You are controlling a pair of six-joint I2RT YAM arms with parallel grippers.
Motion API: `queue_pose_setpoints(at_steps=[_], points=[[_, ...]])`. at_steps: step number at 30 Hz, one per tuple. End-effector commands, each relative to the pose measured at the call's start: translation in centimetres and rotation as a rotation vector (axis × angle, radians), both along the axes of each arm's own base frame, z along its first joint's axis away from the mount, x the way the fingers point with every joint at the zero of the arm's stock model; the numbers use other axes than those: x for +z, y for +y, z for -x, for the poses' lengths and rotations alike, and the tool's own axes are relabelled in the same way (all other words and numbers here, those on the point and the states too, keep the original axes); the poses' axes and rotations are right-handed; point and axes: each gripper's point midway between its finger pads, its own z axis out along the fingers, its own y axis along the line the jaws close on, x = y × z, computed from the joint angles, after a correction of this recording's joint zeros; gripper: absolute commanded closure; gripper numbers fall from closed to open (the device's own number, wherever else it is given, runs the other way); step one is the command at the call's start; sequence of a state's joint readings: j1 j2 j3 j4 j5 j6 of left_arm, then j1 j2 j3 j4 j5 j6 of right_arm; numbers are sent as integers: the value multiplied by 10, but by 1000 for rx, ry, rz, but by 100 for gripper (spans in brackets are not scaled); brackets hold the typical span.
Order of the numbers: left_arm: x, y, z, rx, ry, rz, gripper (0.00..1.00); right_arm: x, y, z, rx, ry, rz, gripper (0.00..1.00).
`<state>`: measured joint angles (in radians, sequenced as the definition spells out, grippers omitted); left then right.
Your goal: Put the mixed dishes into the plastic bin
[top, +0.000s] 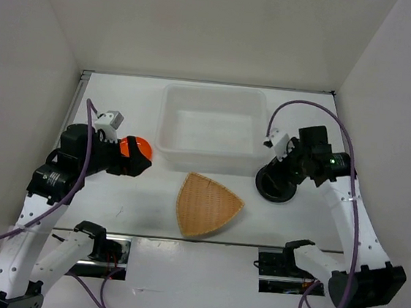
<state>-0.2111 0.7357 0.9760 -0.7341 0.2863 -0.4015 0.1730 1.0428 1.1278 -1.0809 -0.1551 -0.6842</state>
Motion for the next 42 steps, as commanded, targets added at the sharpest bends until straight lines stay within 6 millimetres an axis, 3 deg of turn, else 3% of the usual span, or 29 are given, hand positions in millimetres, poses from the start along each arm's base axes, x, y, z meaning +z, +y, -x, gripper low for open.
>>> queue_pose_setpoints(at_steps=[1, 3, 4, 7, 12, 25, 33, 36, 40, 41, 42], points=[[2, -6, -2, -12, -14, 35, 0, -11, 45, -14, 173, 76, -36, 1], [0, -6, -3, -12, -14, 35, 0, -17, 76, -18, 187, 154, -132, 1], [0, -6, -3, -12, -14, 35, 0, -34, 86, -22, 186, 245, -163, 1], [-2, -6, -5, 1, -10, 39, 0, -50, 116, -21, 221, 399, -290, 1], [3, 0, -5, 48, -26, 47, 0, -79, 141, 0, 287, 569, -395, 1], [-8, 1, -10, 71, 15, 34, 0, -102, 151, -3, 274, 550, -396, 1], [-7, 4, -13, 92, 8, 34, 0, -114, 167, 11, 296, 592, -328, 1], [-13, 1, -15, 71, 34, 26, 0, -102, 170, 9, 301, 520, -307, 1], [-18, -15, -32, 16, 74, 64, 0, -89, 159, -4, 258, 416, -237, 1], [-18, -22, -35, -5, 77, 81, 2, -87, 156, -9, 248, 383, -220, 1], [-22, -24, -42, 7, 99, 95, 18, -87, 148, -18, 213, 330, -181, 1]])
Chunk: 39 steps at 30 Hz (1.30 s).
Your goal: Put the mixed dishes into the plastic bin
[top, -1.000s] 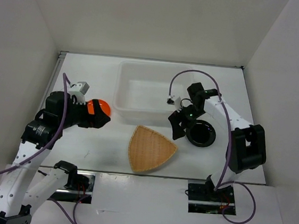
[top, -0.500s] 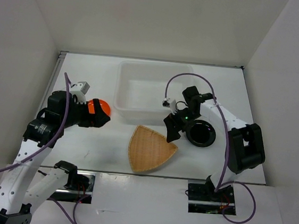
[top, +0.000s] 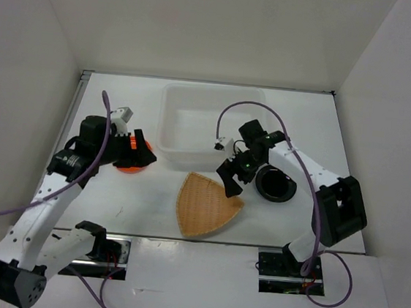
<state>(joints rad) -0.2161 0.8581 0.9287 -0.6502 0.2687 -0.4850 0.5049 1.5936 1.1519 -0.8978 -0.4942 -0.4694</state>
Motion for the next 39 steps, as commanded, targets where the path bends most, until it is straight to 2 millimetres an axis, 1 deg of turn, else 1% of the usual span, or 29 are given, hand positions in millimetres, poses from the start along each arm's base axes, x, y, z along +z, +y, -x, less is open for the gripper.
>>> queue_pose_setpoints(at_steps=[1, 2, 3, 6, 7, 8, 9, 10, 12, 13, 14, 17, 18, 19, 20, 21, 23, 24, 25, 26, 27, 29, 30, 31, 33, 35, 36, 38, 39], points=[[10, -20, -24, -38, -42, 76, 23, 22, -13, -29, -74, -220, 55, 3], [7, -23, -29, -43, -40, 71, 29, 25, -16, -31, -80, -239, 62, 3], [7, -22, -33, -27, -42, 73, 43, 25, -16, -34, -85, -252, 67, 3], [-6, -23, -43, -19, -15, 62, 63, 27, -19, -33, -85, -265, 88, 9], [-10, -25, -43, -32, -6, 52, 77, 24, -19, -38, -90, -277, 94, 15], [-18, -28, -44, -42, 24, 53, 81, 22, -19, -41, -102, -280, 102, 23], [-26, -29, -44, -49, 38, 55, 83, 27, -17, -47, -123, -296, 97, 33], [-30, -35, -44, -69, 44, 61, 83, 27, -16, -55, -146, -318, 104, 50], [-41, -46, -46, -103, 64, 82, 83, 32, -11, -66, -187, -322, 96, 65], [-44, -49, -48, -103, 80, 99, 83, 35, -7, -71, -200, -330, 85, 71], [-54, -54, -51, -108, 114, 98, 83, 37, -3, -78, -209, -332, 79, 77], [-64, -69, -64, -141, 136, 94, 92, 37, 3, -86, -229, -336, 86, 88], [-66, -71, -70, -142, 133, 94, 93, 42, 5, -91, -231, -354, 73, 91], [-79, -74, -74, -145, 165, 72, 94, 38, 6, -91, -227, -357, 94, 94], [-83, -75, -77, -145, 178, 69, 94, 43, 12, -94, -222, -383, 85, 98], [-82, -75, -85, -134, 173, 61, 94, 36, 11, -95, -222, -371, 105, 100], [-94, -81, -91, -148, 195, 48, 95, 40, 18, -102, -225, -398, 121, 100], [-100, -81, -91, -147, 211, 43, 95, 35, 22, -103, -215, -398, 134, 100], [-97, -83, -97, -147, 205, 45, 95, 36, 24, -107, -231, -405, 132, 100], [-105, -83, -103, -136, 214, 33, 95, 41, 26, -113, -238, -421, 131, 100], [-107, -83, -106, -142, 215, 25, 95, 36, 26, -116, -240, -417, 145, 100], [-110, -86, -118, -134, 218, 17, 95, 38, 28, -124, -249, -432, 154, 100], [-115, -87, -122, -140, 226, 8, 95, 33, 27, -128, -253, -431, 174, 100], [-116, -88, -125, -139, 232, 6, 95, 37, 29, -134, -260, -446, 172, 100], [-111, -91, -134, -147, 211, 4, 95, 33, 29, -145, -274, -463, 197, 100], [-114, -90, -135, -152, 220, -5, 95, 29, 27, -152, -287, -479, 222, 100], [-110, -92, -138, -153, 208, -2, 95, 32, 27, -159, -292, -504, 232, 100], [-110, -92, -138, -153, 208, -2, 94, 29, 30, -164, -291, -502, 234, 100], [-110, -92, -138, -153, 208, -2, 94, 34, 31, -167, -286, -516, 228, 100]])
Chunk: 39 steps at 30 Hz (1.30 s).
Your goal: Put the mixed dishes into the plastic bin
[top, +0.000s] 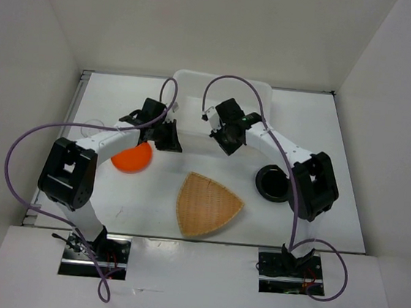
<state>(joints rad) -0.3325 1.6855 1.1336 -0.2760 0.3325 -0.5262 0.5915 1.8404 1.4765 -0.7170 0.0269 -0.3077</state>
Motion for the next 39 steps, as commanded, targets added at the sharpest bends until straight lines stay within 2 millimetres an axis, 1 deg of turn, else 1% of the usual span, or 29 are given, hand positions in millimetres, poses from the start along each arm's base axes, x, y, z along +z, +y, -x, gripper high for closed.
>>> queue_pose_setpoints(at_steps=[1, 4, 6, 7, 9, 10, 11, 12, 13, 14, 15, 16, 17, 18, 19, 20, 21, 22, 23, 25, 27, 28, 29, 30, 32, 34, 36, 37, 39], points=[[14, -1, -15, -9, -63, 6, 94, 20, 8, -30, -25, -113, -6, 100], [10, 1, -10, -15, -58, -2, 94, 22, 4, -35, -42, -139, 11, 100], [17, 1, -10, -15, -75, 4, 94, 20, 2, -36, -37, -146, 23, 100], [13, 2, -7, -15, -65, 1, 94, 20, 0, -37, -44, -153, 33, 100], [25, 2, -7, -15, -94, 10, 94, 16, 0, -37, -36, -147, 43, 100], [27, 3, -4, -15, -88, 8, 94, 21, 3, -33, -21, -134, 23, 100], [42, 3, -4, -14, -119, 18, 91, 33, 6, -31, -18, -138, -9, 100], [52, 4, -2, -14, -130, 22, 89, 37, 8, -24, -2, -121, -29, 100], [80, 4, -2, -20, -205, 40, 85, 42, 16, 0, 54, -59, -81, 92], [90, 10, 0, 1, -229, 26, 74, 42, 17, 14, 92, -21, -106, 81], [104, 13, 3, 10, -252, 25, 70, 41, 17, 29, 138, 13, -124, 67], [129, 20, 7, 20, -312, 36, 67, 24, 12, 60, 184, 112, -139, 49], [135, 26, 13, 30, -311, 34, 63, 32, 8, 74, 211, 111, -163, 23], [144, 33, 15, 39, -336, 23, 60, 29, 3, 85, 230, 131, -161, 16], [159, 42, 21, 58, -367, 30, 54, 13, -8, 100, 246, 166, -132, 10], [165, 45, 28, 51, -375, 23, 49, 13, -14, 108, 255, 170, -125, 3], [170, 52, 32, 59, -389, 15, 36, 6, -18, 113, 261, 188, -111, 2], [184, 59, 39, 74, -425, 22, 22, -2, -24, 121, 266, 207, -97, 2], [189, 60, 45, 69, -438, 19, 9, -5, -25, 126, 270, 231, -99, 2], [204, 70, 53, 93, -480, 25, 0, -10, -24, 135, 291, 269, -110, 2], [204, 78, 58, 108, -475, 7, 0, -11, -17, 140, 318, 298, -147, 2], [210, 83, 60, 127, -489, 1, 0, -14, -16, 145, 323, 333, -155, 2], [206, 84, 63, 126, -469, -5, 0, -17, -14, 150, 348, 355, -164, 2], [208, 89, 65, 144, -477, -11, 0, -21, -11, 160, 357, 419, -188, 2], [214, 94, 73, 152, -492, -25, 0, -30, -12, 169, 380, 469, -187, 2], [221, 104, 80, 191, -517, -45, 0, -39, -14, 170, 372, 504, -172, 2], [223, 110, 89, 210, -534, -56, 0, -45, -15, 173, 379, 543, -161, 2], [224, 115, 92, 230, -536, -67, 0, -54, -14, 176, 382, 589, -153, 2], [220, 118, 99, 237, -533, -74, 0, -59, -15, 184, 409, 654, -154, 2]])
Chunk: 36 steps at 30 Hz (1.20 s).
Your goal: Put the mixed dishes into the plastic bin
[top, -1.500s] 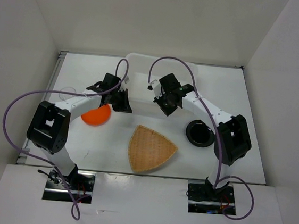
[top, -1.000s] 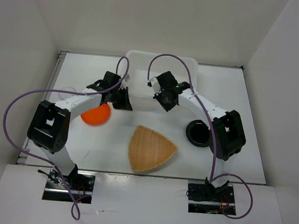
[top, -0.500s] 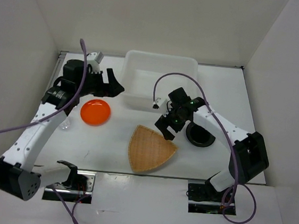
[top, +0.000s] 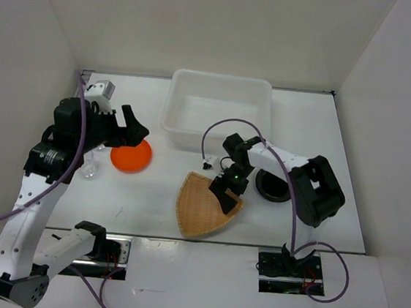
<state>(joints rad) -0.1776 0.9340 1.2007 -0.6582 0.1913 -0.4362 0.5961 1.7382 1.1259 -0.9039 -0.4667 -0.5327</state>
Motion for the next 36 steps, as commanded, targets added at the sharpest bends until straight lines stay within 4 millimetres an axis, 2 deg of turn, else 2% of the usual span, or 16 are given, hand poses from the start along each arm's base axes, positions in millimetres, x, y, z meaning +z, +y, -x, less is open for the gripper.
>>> queue_pose_setpoints(at_steps=[1, 4, 6, 9, 10, 13, 16, 19, 22, 25, 27, 29, 30, 32, 35, 36], points=[[7, 13, 15, 36, -37, -36, 0, -9, 4, 18, 68, 133, -11, 2], [-1, 19, 21, 59, -18, -51, 0, -17, 4, 21, 74, 175, 1, 3], [6, 24, 26, 81, -52, -54, 0, -18, 4, 22, 81, 190, -1, 8], [5, 29, 31, 97, -62, -70, 0, -20, 4, 23, 81, 197, 4, 37], [5, 31, 30, 109, -63, -75, 0, -23, 3, 23, 80, 206, 10, 58], [3, 36, 33, 125, -69, -95, 0, -26, 3, 23, 59, 212, 26, 100], [3, 41, 32, 137, -76, -120, 0, -26, 2, 22, 59, 207, 34, 100], [7, 51, 30, 175, -93, -155, 0, -15, 4, 18, 61, 167, 8, 100], [16, 65, 28, 229, -125, -213, 0, 18, 10, 19, 75, 117, -64, 100], [26, 84, 31, 316, -160, -263, 0, 78, 17, 2, 83, 5, -202, 100], [31, 95, 36, 365, -182, -286, 0, 130, 20, -26, 53, -156, -297, 100], [29, 96, 34, 375, -181, -290, 0, 159, 14, -41, 13, -218, -313, 100], [31, 98, 36, 385, -189, -291, 0, 184, 16, -57, 3, -284, -343, 100], [26, 98, 36, 383, -177, -295, 0, 204, 13, -74, -42, -298, -385, 100], [17, 100, 35, 392, -157, -308, 0, 246, -7, -140, -221, -413, -448, 100], [17, 102, 35, 408, -156, -305, 0, 237, -11, -162, -276, -402, -429, 100]])
